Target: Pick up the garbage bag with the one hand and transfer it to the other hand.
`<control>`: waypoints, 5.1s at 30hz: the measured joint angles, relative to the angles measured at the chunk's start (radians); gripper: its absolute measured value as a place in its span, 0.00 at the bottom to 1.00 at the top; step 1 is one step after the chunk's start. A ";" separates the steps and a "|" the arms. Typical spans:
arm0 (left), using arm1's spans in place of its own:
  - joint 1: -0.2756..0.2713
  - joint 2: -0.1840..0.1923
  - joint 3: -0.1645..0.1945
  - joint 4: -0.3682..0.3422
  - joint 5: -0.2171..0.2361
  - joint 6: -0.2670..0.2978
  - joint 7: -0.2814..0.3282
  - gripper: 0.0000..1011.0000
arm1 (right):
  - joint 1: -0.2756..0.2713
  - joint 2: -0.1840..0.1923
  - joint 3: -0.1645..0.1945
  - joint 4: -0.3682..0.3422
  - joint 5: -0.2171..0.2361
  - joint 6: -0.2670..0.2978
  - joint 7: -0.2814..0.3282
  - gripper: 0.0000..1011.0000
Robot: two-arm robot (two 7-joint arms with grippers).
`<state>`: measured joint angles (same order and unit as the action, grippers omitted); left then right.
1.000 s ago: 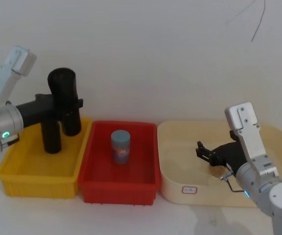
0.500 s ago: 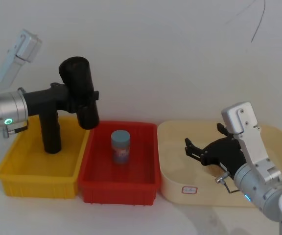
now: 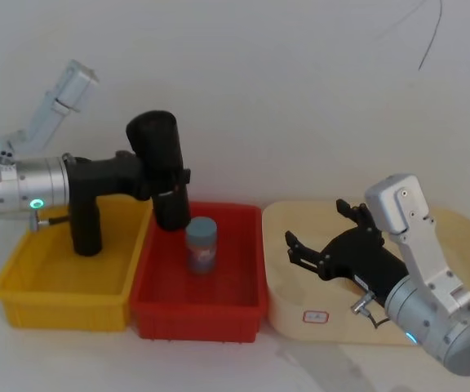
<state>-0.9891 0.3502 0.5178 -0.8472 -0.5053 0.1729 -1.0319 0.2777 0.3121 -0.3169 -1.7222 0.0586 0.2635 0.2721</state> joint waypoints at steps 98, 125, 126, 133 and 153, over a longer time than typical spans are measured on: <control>-0.076 -0.084 0.139 0.176 0.017 -0.153 -0.067 0.41 | 0.276 -0.219 -0.098 0.245 0.175 0.081 0.100 0.99; -0.059 -0.071 0.145 0.142 -0.009 -0.152 -0.063 0.41 | 0.348 -0.253 -0.121 0.360 0.199 0.046 0.098 0.99; -0.059 -0.071 0.146 0.141 -0.009 -0.152 -0.062 0.41 | 0.350 -0.254 -0.122 0.363 0.199 0.045 0.098 0.99; -0.059 -0.072 0.147 0.140 -0.010 -0.152 -0.056 0.41 | 0.363 -0.260 -0.130 0.385 0.205 0.034 0.101 0.99; -0.068 -0.080 0.152 0.146 -0.009 -0.149 -0.056 0.41 | 0.387 -0.265 -0.153 0.419 0.204 -0.012 0.094 0.99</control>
<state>-1.0572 0.2698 0.6697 -0.7015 -0.5141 0.0241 -1.0874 0.6650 0.0472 -0.4694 -1.3031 0.2626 0.2518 0.3658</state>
